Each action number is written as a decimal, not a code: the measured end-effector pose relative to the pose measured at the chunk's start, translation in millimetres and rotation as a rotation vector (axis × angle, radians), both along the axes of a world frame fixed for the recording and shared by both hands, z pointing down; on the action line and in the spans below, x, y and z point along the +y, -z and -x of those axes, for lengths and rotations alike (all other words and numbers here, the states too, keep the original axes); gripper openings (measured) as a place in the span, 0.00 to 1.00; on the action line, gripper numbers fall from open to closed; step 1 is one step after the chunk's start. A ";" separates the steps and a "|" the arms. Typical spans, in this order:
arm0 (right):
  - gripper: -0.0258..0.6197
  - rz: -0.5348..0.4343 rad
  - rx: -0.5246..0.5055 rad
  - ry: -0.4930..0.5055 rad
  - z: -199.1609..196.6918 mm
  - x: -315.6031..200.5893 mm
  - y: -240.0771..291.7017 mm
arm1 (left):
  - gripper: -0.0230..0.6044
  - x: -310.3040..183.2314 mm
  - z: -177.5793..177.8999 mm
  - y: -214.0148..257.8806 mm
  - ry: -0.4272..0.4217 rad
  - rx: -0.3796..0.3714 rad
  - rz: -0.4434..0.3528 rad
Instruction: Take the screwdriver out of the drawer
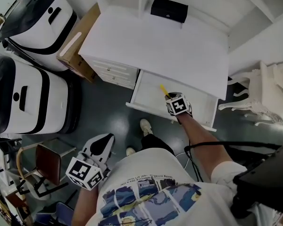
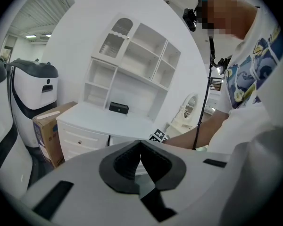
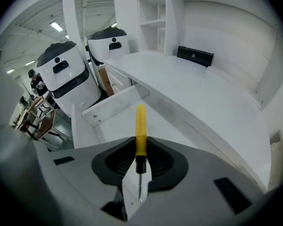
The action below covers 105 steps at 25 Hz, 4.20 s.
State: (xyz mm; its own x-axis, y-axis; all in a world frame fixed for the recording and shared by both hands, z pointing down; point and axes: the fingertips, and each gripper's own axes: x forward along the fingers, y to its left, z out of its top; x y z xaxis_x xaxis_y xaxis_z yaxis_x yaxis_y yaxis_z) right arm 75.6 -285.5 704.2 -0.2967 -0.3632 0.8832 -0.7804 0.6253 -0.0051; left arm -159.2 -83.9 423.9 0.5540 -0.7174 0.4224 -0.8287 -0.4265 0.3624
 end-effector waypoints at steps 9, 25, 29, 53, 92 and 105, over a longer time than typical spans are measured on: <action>0.18 -0.072 -0.076 -0.034 -4.2 27.7 52.5 | 0.06 32.4 2.2 6.8 -0.042 0.022 -0.038; 0.18 -0.152 -0.201 -0.010 16.1 134.4 148.2 | 0.06 98.0 -9.9 2.7 -0.115 0.050 -0.074; 0.18 -0.167 -0.229 0.003 21.0 163.3 162.9 | 0.06 112.8 -14.1 2.7 -0.127 0.045 -0.076; 0.18 -0.235 -0.297 0.047 47.1 252.2 203.8 | 0.06 163.2 -14.3 1.2 -0.174 0.035 -0.091; 0.18 -0.241 -0.298 0.073 59.4 262.1 203.7 | 0.06 170.8 -12.0 -6.4 -0.168 0.035 -0.071; 0.18 -0.233 -0.299 0.063 50.8 260.0 201.6 | 0.06 166.1 -23.4 -7.4 -0.196 0.038 -0.067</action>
